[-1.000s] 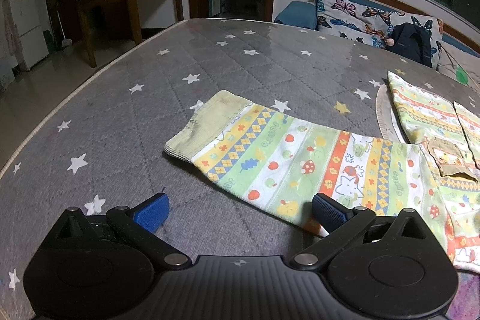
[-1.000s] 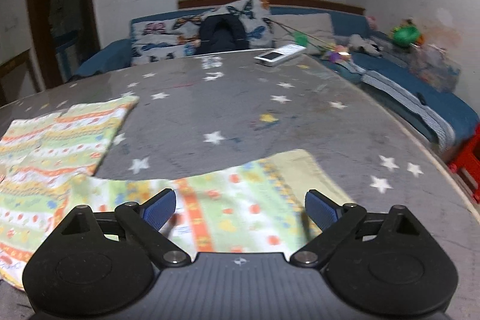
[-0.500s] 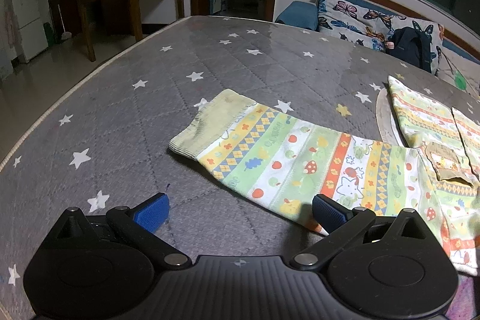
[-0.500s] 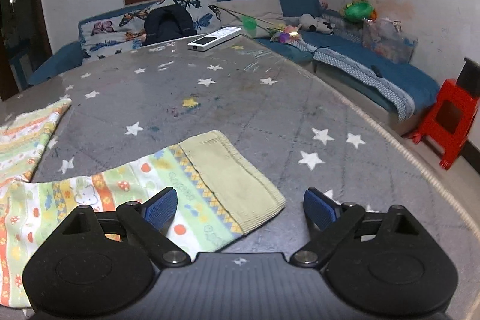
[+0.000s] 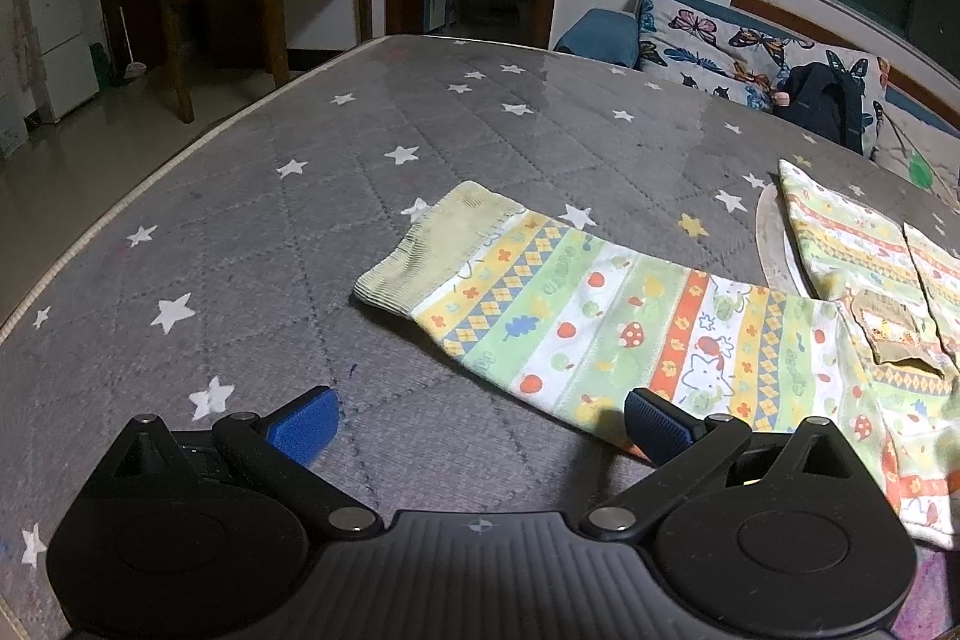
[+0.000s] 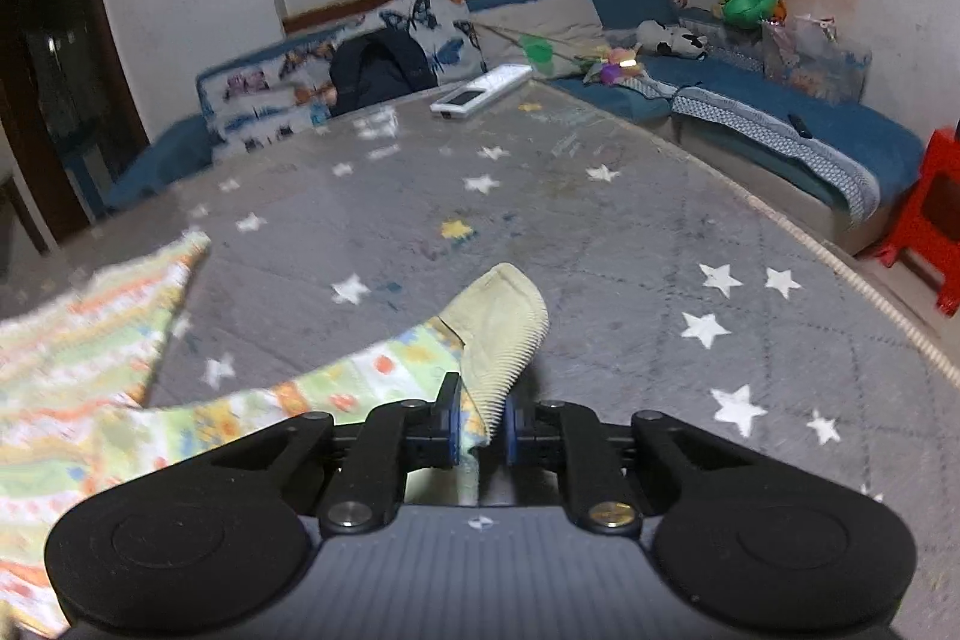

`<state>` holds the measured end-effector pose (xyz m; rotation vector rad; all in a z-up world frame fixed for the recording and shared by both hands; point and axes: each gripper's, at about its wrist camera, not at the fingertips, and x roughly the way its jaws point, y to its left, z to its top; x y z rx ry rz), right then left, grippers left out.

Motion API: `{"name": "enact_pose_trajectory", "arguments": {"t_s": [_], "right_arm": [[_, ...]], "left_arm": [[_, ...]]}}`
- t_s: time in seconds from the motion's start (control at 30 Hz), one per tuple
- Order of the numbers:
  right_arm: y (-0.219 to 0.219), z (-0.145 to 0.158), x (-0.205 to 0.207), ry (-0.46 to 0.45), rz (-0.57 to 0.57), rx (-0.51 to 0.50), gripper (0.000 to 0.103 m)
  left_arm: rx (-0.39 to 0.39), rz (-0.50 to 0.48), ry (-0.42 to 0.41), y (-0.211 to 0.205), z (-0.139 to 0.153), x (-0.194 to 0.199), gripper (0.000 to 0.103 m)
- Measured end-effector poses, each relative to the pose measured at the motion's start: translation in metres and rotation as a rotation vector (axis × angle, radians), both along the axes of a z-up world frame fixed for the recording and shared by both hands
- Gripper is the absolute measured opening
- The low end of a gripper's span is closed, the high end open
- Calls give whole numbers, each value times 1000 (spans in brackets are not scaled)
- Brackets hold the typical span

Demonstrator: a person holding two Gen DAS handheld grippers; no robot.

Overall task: Fold clothes
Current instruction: 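Grasp the green ribbed cuff with the right gripper and lift it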

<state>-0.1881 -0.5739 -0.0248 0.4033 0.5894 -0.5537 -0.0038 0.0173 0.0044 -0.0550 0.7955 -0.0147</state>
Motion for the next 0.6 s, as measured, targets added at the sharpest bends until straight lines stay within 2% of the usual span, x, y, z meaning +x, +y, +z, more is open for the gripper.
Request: {"name": "enact_pose_trajectory", "arguments": {"t_s": [0.23, 0.4, 0.5, 0.6], "right_arm": [[29, 36, 4, -163, 107, 48, 11], [66, 69, 19, -260, 234, 53, 11], [93, 83, 32, -301, 330, 63, 10], [125, 89, 50, -302, 438, 57, 10]], "left_arm": [[-4, 5, 0, 1, 0, -2, 103], [-7, 8, -2, 1, 1, -5, 103], [-8, 9, -4, 2, 2, -6, 103], [-11, 13, -6, 2, 4, -7, 103]]}}
